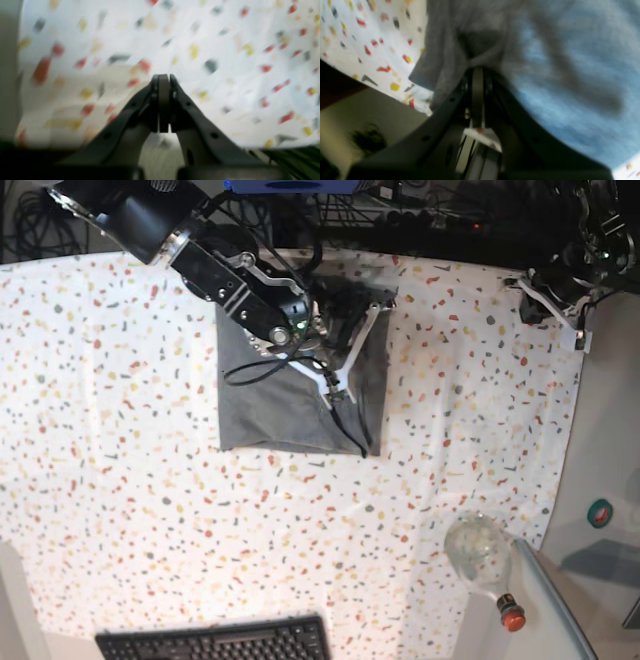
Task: Layout the t-shirt on the table in an organized manner, then fold the t-shirt properly
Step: 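Press the folded stack flat with the right gripper, then tuck the loose shirt edge under with the left gripper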
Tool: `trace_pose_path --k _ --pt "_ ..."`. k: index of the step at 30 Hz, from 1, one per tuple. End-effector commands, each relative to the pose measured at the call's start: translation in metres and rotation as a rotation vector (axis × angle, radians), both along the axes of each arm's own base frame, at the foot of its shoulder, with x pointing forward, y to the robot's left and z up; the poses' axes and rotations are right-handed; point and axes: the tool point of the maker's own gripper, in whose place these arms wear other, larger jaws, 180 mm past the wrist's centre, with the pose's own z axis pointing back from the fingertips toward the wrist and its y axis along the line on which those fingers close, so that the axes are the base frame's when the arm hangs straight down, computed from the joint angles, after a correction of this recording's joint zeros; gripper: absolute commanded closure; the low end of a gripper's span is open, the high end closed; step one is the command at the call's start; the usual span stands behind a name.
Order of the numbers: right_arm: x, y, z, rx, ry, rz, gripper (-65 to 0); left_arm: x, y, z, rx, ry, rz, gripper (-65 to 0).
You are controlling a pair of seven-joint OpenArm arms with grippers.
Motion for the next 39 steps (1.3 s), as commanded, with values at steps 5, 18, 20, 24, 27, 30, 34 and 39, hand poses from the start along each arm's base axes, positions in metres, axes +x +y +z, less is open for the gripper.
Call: trace_pose_path --k 5,18,20,24,27,30,34,39 --pt "-0.005 0.043 0.032 0.078 -0.073 0.125 0.0 0.014 -0.01 0.007 -0.005 -0.037 -0.046 0.0" --pt "0.021 -0.049 0.01 0.043 -0.027 -0.187 0.0 0.026 -0.045 0.0 -0.048 -0.033 -0.137 0.0" --pt "0.002 -0.023 -0.002 0.028 -0.016 -0.088 0.0 0.026 -0.056 -0.003 -0.06 -0.025 -0.166 0.0" --pt "-0.019 0.012 -0.002 0.004 -0.048 0.108 0.0 0.041 -0.072 0.004 -0.066 -0.054 -0.214 0.0" --pt "-0.009 -0.001 0.011 0.012 -0.048 0.079 0.0 0.049 -0.075 0.017 -0.053 -0.093 -0.235 0.0" --pt "0.022 -0.042 0.039 0.069 -0.103 -0.084 0.0 0.045 -0.082 0.021 -0.044 -0.076 -0.255 0.0" --pt "0.055 -0.116 0.069 0.09 -0.194 -0.328 0.0 0.042 -0.096 0.022 -0.057 -0.051 -0.268 -17.3" --pt "0.059 -0.178 0.064 0.042 -0.195 -0.514 0.0 0.055 -0.138 0.03 -0.111 -0.097 -0.329 -61.2"
